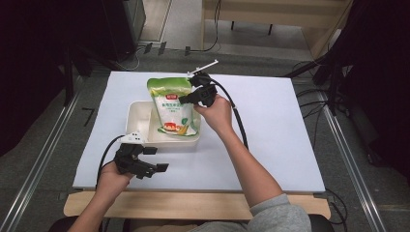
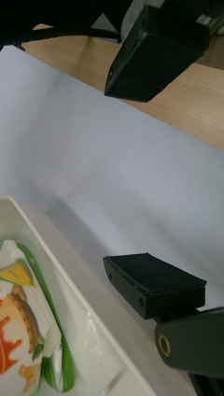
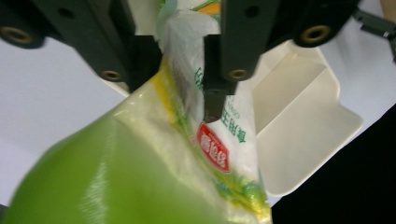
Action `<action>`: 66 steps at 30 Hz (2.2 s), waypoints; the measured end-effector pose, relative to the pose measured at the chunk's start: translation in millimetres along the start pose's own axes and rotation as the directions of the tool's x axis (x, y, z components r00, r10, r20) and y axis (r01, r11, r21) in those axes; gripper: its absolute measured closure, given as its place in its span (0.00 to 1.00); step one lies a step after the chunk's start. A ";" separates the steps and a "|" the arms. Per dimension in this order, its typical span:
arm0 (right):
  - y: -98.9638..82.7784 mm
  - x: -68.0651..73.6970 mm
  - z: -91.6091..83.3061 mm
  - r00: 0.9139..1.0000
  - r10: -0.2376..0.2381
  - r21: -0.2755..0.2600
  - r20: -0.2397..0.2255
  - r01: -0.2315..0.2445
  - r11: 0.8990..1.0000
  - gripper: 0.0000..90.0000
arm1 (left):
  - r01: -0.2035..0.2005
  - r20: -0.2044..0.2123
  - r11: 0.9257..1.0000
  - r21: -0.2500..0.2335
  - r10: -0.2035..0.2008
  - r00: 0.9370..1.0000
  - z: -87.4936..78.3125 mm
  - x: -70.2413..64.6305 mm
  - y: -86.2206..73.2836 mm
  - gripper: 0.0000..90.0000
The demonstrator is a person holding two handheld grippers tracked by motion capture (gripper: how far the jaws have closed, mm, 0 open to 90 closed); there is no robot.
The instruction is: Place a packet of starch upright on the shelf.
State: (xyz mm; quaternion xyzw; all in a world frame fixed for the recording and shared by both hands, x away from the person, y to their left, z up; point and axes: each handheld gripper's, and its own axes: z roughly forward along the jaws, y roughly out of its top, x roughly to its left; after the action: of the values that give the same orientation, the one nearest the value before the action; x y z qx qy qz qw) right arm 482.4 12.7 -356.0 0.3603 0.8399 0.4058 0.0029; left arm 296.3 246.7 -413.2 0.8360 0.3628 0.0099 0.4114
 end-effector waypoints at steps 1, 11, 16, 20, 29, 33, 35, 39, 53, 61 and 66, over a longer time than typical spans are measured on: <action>-1.5 0.0 -0.2 0.999 -0.033 -0.010 0.007 0.033 0.999 0.72 | 0.003 0.001 1.000 -0.003 -0.003 1.000 -0.1 0.6 -0.2 0.18; -9.7 -11.2 -7.9 1.000 -0.001 -0.021 -0.013 0.000 1.000 0.55 | 0.014 -0.004 1.000 -0.006 -0.014 1.000 -4.4 2.3 -3.5 0.18; -16.4 -18.2 -22.5 1.000 0.012 -0.047 -0.002 -0.012 0.999 0.53 | 0.010 -0.004 1.000 0.005 -0.010 1.000 -3.0 1.1 -3.0 0.18; -22.8 -24.5 -30.6 1.000 0.021 -0.049 -0.004 -0.021 0.999 0.53 | 0.011 0.002 1.000 0.007 -0.011 1.000 -1.5 0.6 -2.9 0.18; -36.9 -24.3 -44.9 1.000 -0.003 -0.052 0.005 0.003 0.999 0.53 | 0.015 0.001 1.000 0.005 -0.015 1.000 -2.3 0.7 -3.3 0.18; -44.2 -23.1 -55.4 1.000 -0.015 -0.060 0.006 0.015 0.998 0.51 | 0.015 -0.003 1.000 0.006 -0.015 1.000 -2.2 0.5 -3.2 0.18; -48.8 -24.6 -61.3 1.000 -0.020 -0.061 0.004 0.020 0.998 0.51 | 0.014 -0.004 1.000 0.006 -0.014 1.000 -2.0 0.3 -3.0 0.18; -59.9 -26.4 -73.0 1.000 -0.026 -0.063 0.010 0.026 0.998 0.50 | 0.012 -0.006 1.000 0.006 -0.012 1.000 -2.0 0.4 -2.7 0.18; -107.2 -26.8 -98.8 0.998 -0.055 -0.092 0.012 0.056 0.994 0.45 | 0.011 -0.005 1.000 0.003 -0.011 1.000 -2.6 0.2 -2.8 0.18; -134.9 -21.4 -101.1 0.996 -0.082 -0.098 0.034 0.084 0.992 0.43 | 0.010 -0.003 1.000 0.003 -0.010 1.000 -2.9 -0.1 -2.7 0.18; -158.4 -21.6 -92.6 0.999 -0.050 -0.101 0.022 0.052 0.994 0.37 | 0.007 0.000 1.000 0.006 -0.007 1.000 -2.4 -0.6 -2.3 0.18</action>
State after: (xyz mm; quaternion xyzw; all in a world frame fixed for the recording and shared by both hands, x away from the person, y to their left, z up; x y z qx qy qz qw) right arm 375.4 -128.4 -408.4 0.3420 0.8271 0.4443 0.0397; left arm 293.7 248.8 -413.1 0.8361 0.3656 0.0075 0.4089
